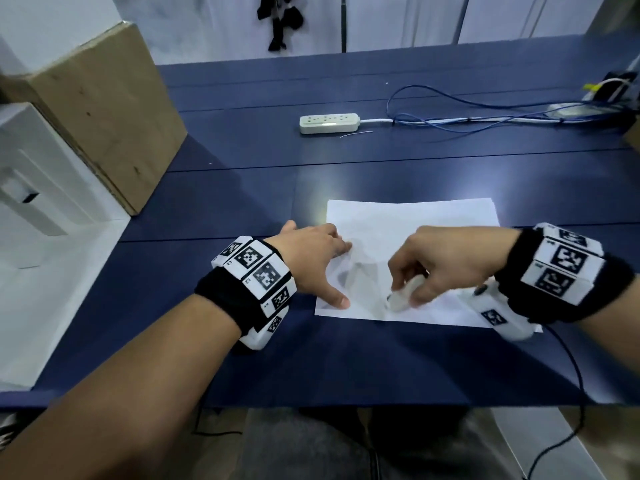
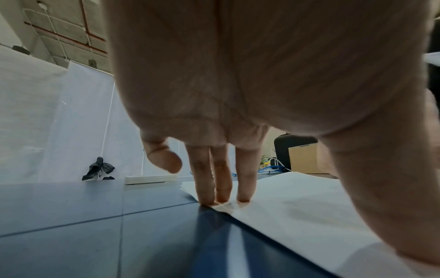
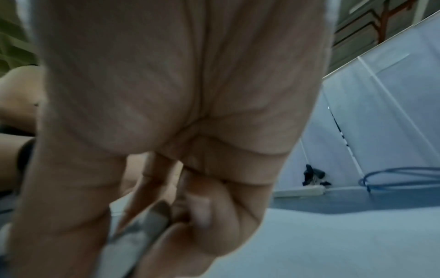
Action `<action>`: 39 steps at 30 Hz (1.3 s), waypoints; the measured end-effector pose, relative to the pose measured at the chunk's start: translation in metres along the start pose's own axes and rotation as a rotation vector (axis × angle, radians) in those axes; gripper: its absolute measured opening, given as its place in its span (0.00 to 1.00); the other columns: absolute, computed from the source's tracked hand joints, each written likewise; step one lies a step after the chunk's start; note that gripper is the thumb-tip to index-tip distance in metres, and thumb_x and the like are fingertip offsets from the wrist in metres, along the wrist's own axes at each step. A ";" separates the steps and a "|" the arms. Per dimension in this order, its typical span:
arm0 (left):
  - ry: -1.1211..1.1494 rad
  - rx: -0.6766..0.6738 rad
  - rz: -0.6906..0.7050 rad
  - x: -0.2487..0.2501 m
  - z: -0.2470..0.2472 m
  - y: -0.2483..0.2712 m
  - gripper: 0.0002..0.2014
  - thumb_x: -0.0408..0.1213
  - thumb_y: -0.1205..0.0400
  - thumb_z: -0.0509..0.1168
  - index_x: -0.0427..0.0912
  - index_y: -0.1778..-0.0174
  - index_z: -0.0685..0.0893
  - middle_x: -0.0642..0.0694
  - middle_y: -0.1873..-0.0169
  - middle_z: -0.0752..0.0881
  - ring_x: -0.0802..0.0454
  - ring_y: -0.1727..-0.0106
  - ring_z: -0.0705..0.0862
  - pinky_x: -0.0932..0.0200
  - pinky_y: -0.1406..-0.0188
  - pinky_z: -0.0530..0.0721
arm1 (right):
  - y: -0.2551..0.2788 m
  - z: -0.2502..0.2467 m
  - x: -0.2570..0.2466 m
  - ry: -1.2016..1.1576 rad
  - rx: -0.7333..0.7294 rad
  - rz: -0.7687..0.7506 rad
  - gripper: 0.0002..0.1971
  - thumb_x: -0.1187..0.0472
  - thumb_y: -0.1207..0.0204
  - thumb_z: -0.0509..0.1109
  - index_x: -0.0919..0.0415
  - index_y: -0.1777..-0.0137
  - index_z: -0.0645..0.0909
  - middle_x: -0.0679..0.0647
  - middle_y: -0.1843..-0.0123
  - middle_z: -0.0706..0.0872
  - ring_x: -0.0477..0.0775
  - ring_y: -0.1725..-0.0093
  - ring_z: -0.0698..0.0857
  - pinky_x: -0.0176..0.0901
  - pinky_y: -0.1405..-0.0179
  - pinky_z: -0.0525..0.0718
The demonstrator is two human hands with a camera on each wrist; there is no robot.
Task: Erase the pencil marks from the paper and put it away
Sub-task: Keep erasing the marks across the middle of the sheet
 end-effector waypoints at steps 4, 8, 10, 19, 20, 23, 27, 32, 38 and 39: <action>0.007 0.003 -0.003 0.001 -0.001 -0.001 0.47 0.72 0.33 0.69 0.55 0.20 0.66 0.55 0.33 0.71 0.52 0.33 0.75 0.43 0.35 0.64 | -0.013 -0.030 0.026 0.088 0.225 0.155 0.09 0.47 0.28 0.76 0.49 0.51 0.86 0.44 0.65 0.86 0.46 0.61 0.83 0.39 0.68 0.76; 0.000 0.003 -0.008 0.000 -0.001 0.000 0.48 0.72 0.33 0.69 0.54 0.19 0.65 0.55 0.32 0.71 0.52 0.33 0.75 0.44 0.35 0.64 | -0.007 -0.021 0.020 0.079 0.208 0.083 0.07 0.52 0.29 0.77 0.50 0.53 0.85 0.45 0.64 0.87 0.47 0.62 0.82 0.38 0.66 0.77; -0.007 -0.001 -0.006 0.001 0.000 -0.001 0.49 0.73 0.33 0.68 0.54 0.18 0.64 0.55 0.31 0.70 0.52 0.33 0.75 0.43 0.35 0.65 | 0.002 0.001 0.002 0.013 0.029 0.005 0.07 0.55 0.32 0.80 0.47 0.56 0.86 0.46 0.60 0.90 0.42 0.65 0.81 0.30 0.65 0.78; -0.016 -0.004 -0.016 0.003 -0.004 -0.001 0.44 0.71 0.34 0.70 0.56 0.23 0.70 0.55 0.37 0.72 0.52 0.38 0.77 0.43 0.37 0.67 | -0.011 -0.033 0.031 0.102 0.320 0.158 0.08 0.52 0.28 0.77 0.53 0.53 0.86 0.43 0.67 0.83 0.49 0.63 0.80 0.42 0.65 0.77; -0.015 -0.006 -0.020 0.003 -0.003 -0.001 0.45 0.71 0.34 0.70 0.55 0.22 0.69 0.55 0.36 0.72 0.52 0.37 0.77 0.43 0.37 0.67 | -0.008 -0.028 0.027 0.101 0.283 0.120 0.07 0.53 0.29 0.77 0.52 0.53 0.86 0.44 0.66 0.84 0.47 0.63 0.81 0.43 0.64 0.79; -0.009 -0.012 -0.022 0.003 -0.003 0.000 0.48 0.71 0.33 0.70 0.53 0.20 0.65 0.55 0.34 0.71 0.52 0.35 0.76 0.41 0.34 0.67 | 0.005 -0.003 0.004 0.005 0.068 0.005 0.06 0.56 0.32 0.79 0.48 0.57 0.86 0.43 0.60 0.90 0.41 0.63 0.84 0.33 0.63 0.81; 0.004 -0.015 -0.024 0.004 -0.004 0.000 0.50 0.70 0.34 0.71 0.56 0.18 0.62 0.55 0.34 0.71 0.52 0.35 0.77 0.42 0.34 0.67 | -0.002 -0.010 0.010 0.055 0.115 0.032 0.07 0.52 0.31 0.79 0.47 0.54 0.86 0.44 0.63 0.89 0.43 0.63 0.83 0.31 0.67 0.77; 0.012 -0.008 -0.028 0.004 -0.004 0.000 0.48 0.70 0.34 0.71 0.57 0.20 0.63 0.56 0.35 0.72 0.52 0.37 0.77 0.42 0.35 0.68 | -0.006 -0.033 0.028 0.112 0.301 0.162 0.08 0.49 0.27 0.74 0.52 0.54 0.85 0.43 0.65 0.84 0.50 0.62 0.81 0.37 0.71 0.72; 0.022 -0.008 -0.023 0.002 -0.002 -0.001 0.51 0.71 0.35 0.71 0.56 0.17 0.60 0.55 0.33 0.70 0.52 0.34 0.76 0.41 0.33 0.68 | 0.002 0.002 0.004 -0.005 0.030 -0.013 0.08 0.55 0.33 0.80 0.48 0.56 0.86 0.46 0.60 0.91 0.43 0.62 0.85 0.35 0.62 0.82; 0.025 -0.009 -0.023 0.002 -0.002 -0.001 0.51 0.71 0.34 0.71 0.56 0.17 0.61 0.55 0.33 0.71 0.52 0.34 0.76 0.41 0.33 0.68 | -0.002 -0.005 0.009 0.038 0.087 0.007 0.09 0.54 0.32 0.79 0.49 0.53 0.87 0.46 0.61 0.90 0.44 0.63 0.85 0.37 0.62 0.82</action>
Point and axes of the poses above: each hand's wrist, its own y-axis away from the middle knuckle, its own z-axis out of the palm, x = y × z, the point moved 5 cm from there along -y, towards the middle knuckle
